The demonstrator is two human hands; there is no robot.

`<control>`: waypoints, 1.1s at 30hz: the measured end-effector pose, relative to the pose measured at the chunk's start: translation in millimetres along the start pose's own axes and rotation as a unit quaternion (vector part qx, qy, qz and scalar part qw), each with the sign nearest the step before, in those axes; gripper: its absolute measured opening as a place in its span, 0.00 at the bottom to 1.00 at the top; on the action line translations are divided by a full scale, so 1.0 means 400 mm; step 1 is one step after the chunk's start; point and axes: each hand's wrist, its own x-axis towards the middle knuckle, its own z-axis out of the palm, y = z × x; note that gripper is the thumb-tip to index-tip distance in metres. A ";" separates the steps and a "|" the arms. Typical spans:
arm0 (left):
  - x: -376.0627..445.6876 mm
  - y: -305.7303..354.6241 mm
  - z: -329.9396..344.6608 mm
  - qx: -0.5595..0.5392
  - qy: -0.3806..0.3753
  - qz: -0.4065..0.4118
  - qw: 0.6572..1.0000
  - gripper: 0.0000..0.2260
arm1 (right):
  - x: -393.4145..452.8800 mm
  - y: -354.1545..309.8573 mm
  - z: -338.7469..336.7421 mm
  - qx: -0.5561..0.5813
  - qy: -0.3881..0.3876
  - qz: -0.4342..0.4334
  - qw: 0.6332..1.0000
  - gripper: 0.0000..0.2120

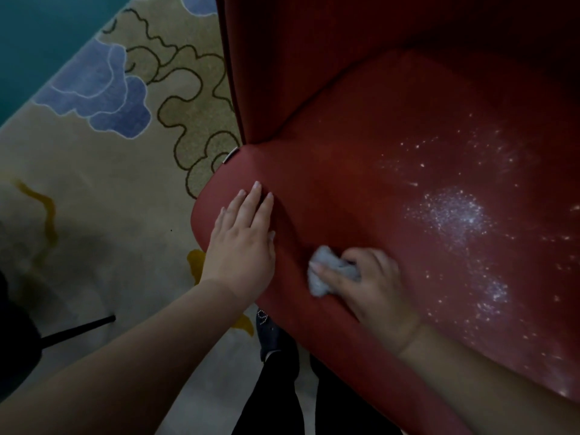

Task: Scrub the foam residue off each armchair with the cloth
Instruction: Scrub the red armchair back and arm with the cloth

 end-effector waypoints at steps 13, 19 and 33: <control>0.030 0.058 0.009 0.004 0.033 0.017 0.999 0.24 | -0.086 0.041 0.015 -0.019 0.011 0.004 1.000 0.24; 0.064 0.077 0.014 0.007 0.030 0.019 0.999 0.25 | 0.100 0.213 -0.071 -0.046 0.125 0.163 0.978 0.21; 0.148 0.110 0.005 -0.008 0.046 -0.014 0.999 0.24 | 0.312 0.298 -0.100 -0.027 0.164 0.243 0.956 0.19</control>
